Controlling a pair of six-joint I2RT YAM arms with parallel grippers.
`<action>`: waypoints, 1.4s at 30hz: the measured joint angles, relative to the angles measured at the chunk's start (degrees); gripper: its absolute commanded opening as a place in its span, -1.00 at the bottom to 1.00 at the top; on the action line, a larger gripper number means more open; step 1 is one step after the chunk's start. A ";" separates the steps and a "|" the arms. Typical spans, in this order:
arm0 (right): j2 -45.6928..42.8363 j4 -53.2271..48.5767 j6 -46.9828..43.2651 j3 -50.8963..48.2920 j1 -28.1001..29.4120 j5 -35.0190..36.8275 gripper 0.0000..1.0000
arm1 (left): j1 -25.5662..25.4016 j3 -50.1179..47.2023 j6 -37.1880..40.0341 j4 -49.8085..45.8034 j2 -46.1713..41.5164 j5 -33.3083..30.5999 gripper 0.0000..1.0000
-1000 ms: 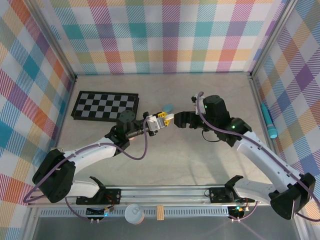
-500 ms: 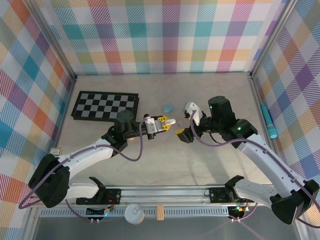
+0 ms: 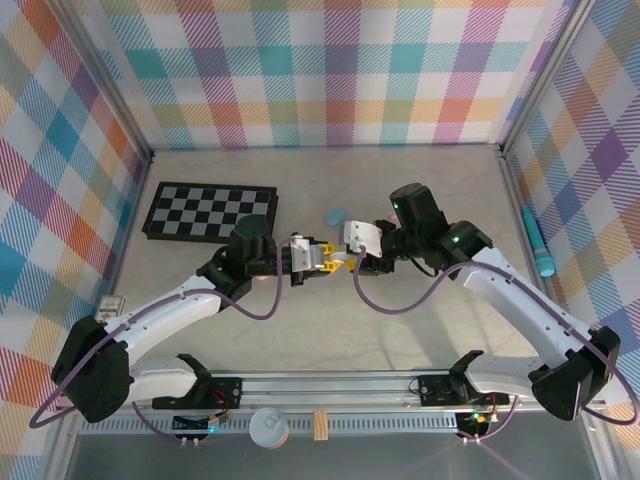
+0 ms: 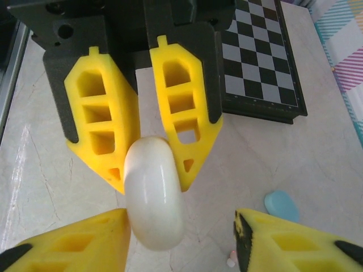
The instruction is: Insert the wireless bluetooth earbuds into the charging case
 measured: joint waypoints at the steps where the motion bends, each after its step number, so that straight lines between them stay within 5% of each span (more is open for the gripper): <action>1: 0.11 0.00 -0.22 0.00 0.07 -0.02 -0.09 | 0.02 0.02 0.00 -0.04 0.00 0.02 -0.99; 13: 1.20 -0.57 -0.24 0.11 0.20 -2.36 -0.55 | 0.07 1.14 -0.04 -1.55 0.04 0.24 -0.93; 27: 0.96 3.78 4.66 -3.61 -2.27 -1.53 -0.56 | 0.07 -0.04 -1.22 -0.46 -1.84 -0.94 0.42; 35: 6.43 9.40 9.29 -6.25 -6.88 -2.51 -0.57 | 0.07 -8.72 -2.91 3.63 -7.96 -7.23 0.63; 42: 22.77 10.29 9.77 -2.36 -9.20 0.39 -0.58 | 0.07 -15.52 -5.77 6.67 -8.63 -10.88 0.75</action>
